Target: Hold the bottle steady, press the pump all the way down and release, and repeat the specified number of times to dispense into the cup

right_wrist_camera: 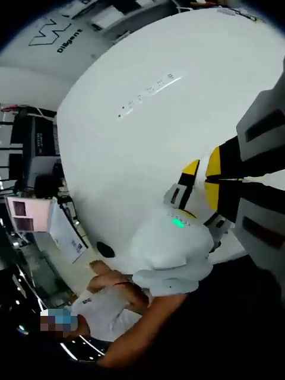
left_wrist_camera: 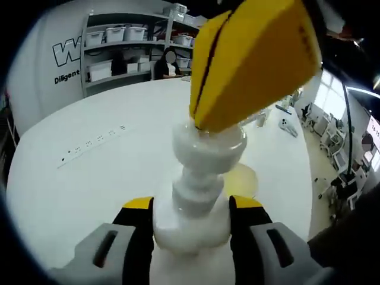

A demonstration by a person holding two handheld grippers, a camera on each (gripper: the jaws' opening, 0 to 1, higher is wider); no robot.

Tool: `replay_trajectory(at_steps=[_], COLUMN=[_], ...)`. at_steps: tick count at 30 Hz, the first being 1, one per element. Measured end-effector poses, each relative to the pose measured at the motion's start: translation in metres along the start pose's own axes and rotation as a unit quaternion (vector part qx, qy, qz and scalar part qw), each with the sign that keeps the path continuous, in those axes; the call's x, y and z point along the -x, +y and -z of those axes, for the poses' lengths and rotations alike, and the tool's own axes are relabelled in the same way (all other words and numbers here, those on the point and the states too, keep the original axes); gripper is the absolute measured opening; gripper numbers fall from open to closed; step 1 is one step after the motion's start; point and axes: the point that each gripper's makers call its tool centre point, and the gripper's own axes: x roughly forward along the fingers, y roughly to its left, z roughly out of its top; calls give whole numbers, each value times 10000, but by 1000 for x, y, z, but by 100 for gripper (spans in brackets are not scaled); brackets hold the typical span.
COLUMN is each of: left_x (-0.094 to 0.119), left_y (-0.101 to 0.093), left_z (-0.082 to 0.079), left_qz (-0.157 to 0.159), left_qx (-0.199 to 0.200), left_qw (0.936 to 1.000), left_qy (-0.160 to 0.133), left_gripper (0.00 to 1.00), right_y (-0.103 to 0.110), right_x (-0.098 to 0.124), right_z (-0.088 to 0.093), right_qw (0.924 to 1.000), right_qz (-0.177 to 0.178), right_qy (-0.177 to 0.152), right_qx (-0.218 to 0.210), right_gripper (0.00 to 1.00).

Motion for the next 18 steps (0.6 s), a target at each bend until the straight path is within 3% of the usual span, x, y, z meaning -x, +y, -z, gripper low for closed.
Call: replay_trajectory(at_steps=[2,6,9,10,13,15,16,18], left_x=[1,5,10,12,17,22,24,29], left_y=[1,4,9,11,16,20,22,26], left_z=[0,3,6,6,10,12,13,17], left_qz=[-42,-153,-280,-325,-452,-543,-588,-697], left_qx=[-6,10,62,82,157,218,249,332], left_qw=[10000,9999,9996,9994,9988,9983,9979,9970], left_qy=[-24,-1,-36,-42,-59,-71,-76,-99], left_gripper=[47,47,47,47,47,47,47,47], right_y=[5,-8,-13,-14,-12,-10,-3,4], right_x=[6,19,22,23,27,28,29,30], right_z=[-1,0,10,14,22,23,23,26], right_qw=[9995,9963,9909,9899,9855,9825,9786,9757], right_qz=[-51,375,535,606,800,832,686,586], right_qy=[-235,-694,-1024,-1066,-1368,-1513,-1747,-1877], right_qx=[-184,-343,-689,-716,-607,-698,-843,-963], right_gripper=[0,0,17,24,33,42,48,54])
